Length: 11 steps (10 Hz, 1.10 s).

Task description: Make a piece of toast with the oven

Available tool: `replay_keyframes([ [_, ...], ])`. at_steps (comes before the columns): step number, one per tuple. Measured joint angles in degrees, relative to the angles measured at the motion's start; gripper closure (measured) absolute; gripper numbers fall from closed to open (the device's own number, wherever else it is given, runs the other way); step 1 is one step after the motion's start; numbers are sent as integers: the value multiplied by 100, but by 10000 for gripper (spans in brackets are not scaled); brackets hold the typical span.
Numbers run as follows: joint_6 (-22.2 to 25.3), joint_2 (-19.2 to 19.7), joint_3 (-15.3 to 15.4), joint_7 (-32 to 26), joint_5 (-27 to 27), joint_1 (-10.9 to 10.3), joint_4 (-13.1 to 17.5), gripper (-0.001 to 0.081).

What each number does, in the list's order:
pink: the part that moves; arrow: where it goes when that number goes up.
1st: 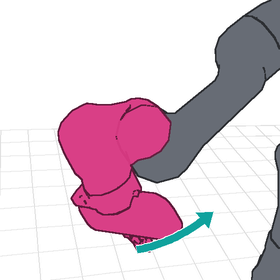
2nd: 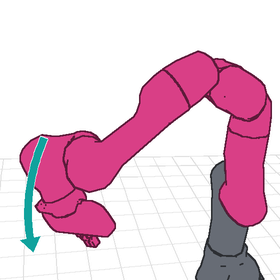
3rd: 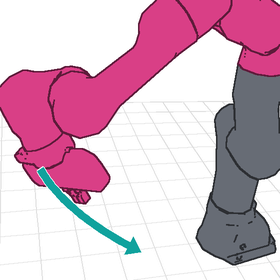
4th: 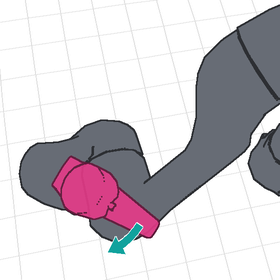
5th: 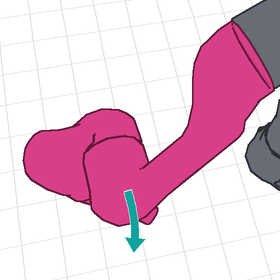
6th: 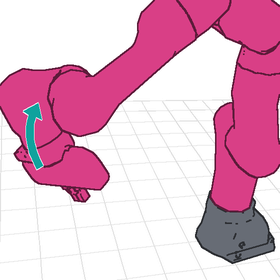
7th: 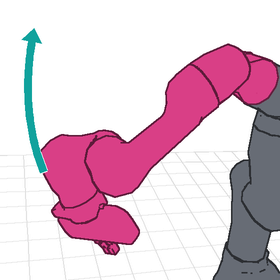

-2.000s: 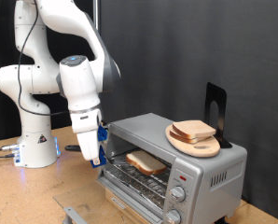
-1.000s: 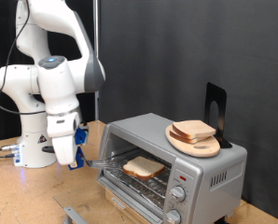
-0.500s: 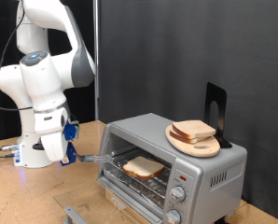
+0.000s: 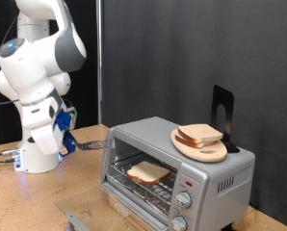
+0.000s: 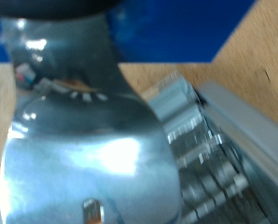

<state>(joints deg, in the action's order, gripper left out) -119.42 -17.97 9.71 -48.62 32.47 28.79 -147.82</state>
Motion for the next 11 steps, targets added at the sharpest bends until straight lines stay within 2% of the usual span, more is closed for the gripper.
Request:
replay_keyframes([
  [2, 485, -238, -58, 36, 252, -4, 208, 413],
  [4, 607, -493, 35, 287, 235, -7, 196, 413],
  [6, 667, -466, 18, 181, 418, -27, 197, 413],
  [9, 1145, -538, 68, -292, 830, -321, 339, 413],
  [11, 1255, -677, 290, -155, 846, -525, 401, 413],
])
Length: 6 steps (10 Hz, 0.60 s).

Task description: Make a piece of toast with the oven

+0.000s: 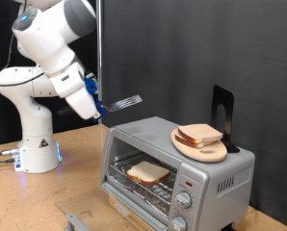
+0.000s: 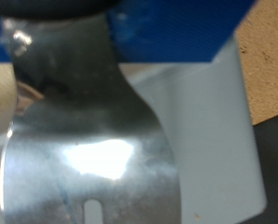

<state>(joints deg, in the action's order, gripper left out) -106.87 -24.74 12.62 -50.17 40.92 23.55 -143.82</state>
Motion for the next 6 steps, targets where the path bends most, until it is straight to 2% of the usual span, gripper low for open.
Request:
replay_keyframes([
  [2, -29, -167, 268, 404, 275, -160, 44, 413],
  [6, -529, -305, 978, 1267, 684, -380, 184, 413],
])
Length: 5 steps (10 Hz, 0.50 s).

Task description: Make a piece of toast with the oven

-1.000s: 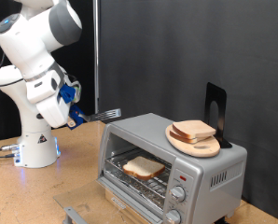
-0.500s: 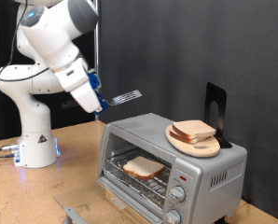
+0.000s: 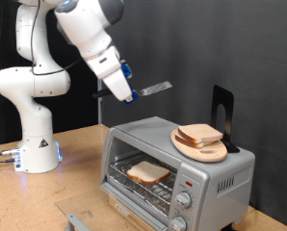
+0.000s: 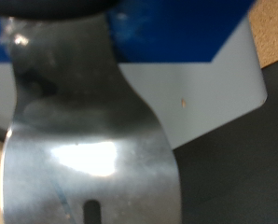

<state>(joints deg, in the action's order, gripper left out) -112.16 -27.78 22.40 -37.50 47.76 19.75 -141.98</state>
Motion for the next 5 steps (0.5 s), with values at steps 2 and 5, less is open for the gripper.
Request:
replay_keyframes([
  [2, -292, 25, 334, 257, 19, -47, 8, 413],
  [5, -583, 154, 688, 414, -124, -29, -102, 413],
])
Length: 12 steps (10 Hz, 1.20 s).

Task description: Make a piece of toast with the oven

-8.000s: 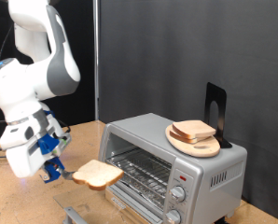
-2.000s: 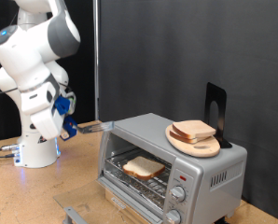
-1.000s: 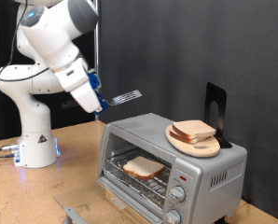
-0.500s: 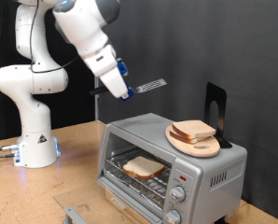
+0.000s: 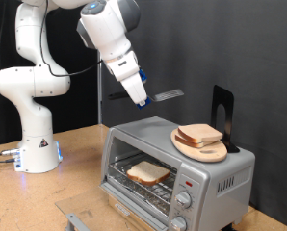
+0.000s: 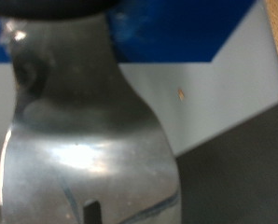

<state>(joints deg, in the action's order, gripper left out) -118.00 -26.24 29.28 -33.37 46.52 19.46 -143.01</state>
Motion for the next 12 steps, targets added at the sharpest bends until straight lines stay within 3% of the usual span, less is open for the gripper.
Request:
replay_keyframes([
  [5, -813, 444, 304, 16, -113, 53, -272, 413],
  [9, -1012, 640, 306, -37, -143, 63, -302, 413],
  [11, -1024, 642, 289, -75, -142, 73, -303, 176],
  [12, -1046, 643, 283, -106, -142, 81, -302, 176],
])
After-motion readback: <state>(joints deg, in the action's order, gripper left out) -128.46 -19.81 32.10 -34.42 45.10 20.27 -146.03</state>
